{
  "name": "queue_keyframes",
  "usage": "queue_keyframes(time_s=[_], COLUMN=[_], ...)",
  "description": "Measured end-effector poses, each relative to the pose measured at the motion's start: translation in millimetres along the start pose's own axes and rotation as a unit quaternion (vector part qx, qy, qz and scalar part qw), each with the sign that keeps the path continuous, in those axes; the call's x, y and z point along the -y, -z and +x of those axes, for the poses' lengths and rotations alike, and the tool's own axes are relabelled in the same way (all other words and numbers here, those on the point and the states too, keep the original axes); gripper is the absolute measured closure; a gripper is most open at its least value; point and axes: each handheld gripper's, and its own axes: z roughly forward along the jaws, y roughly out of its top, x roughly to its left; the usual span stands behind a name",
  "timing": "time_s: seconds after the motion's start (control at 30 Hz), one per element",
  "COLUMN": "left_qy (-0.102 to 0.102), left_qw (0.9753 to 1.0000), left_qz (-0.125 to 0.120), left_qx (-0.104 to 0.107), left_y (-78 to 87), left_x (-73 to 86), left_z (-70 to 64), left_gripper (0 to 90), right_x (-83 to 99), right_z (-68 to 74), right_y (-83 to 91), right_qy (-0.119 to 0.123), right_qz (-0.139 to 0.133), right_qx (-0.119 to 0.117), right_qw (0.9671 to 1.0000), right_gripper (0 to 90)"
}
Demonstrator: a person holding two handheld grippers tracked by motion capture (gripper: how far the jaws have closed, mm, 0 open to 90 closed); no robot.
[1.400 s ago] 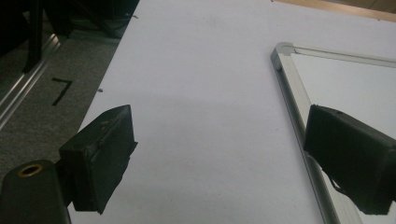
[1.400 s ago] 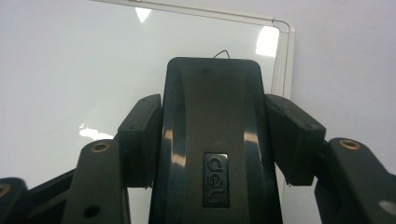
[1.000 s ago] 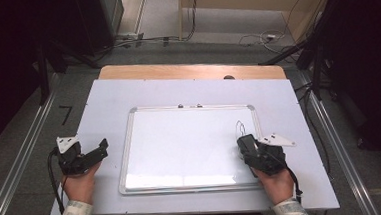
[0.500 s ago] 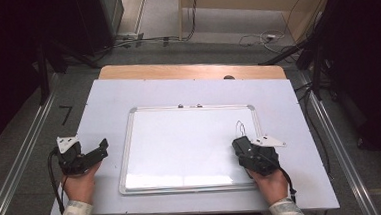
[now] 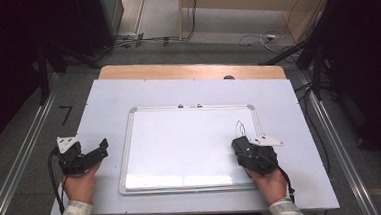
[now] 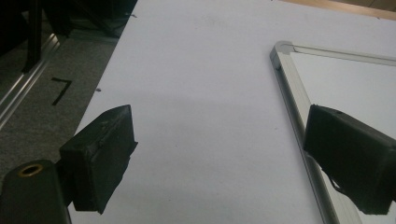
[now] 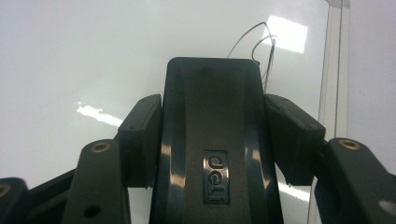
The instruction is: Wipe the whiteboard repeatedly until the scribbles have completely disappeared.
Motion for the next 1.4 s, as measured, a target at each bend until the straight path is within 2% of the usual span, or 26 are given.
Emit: queue_keyframes(time_s=[0.4,0.83,1.4], left_qy=[-0.001,-0.002,-0.001], left_qw=[1.0,1.0,1.0], left_qz=[0.001,-0.001,0.001], left_qx=[0.0,0.001,0.0], left_y=[0.0,0.5,0.1], left_x=[0.1,0.0,-0.1], left_z=[-0.6,-1.2,-1.2], left_gripper=[9.7,9.8,9.8], right_x=[0.2,-0.7,-12.7], right_z=[0.4,-1.7,-8.0], right_y=[-3.2,-5.8,-18.6], right_qy=[0.007,0.001,0.0], right_qz=[0.009,0.011,0.009], right_qx=[0.0,-0.004,-0.002], right_qw=[0.9999,0.9999,1.0], right_gripper=[39.4,39.5,39.5])
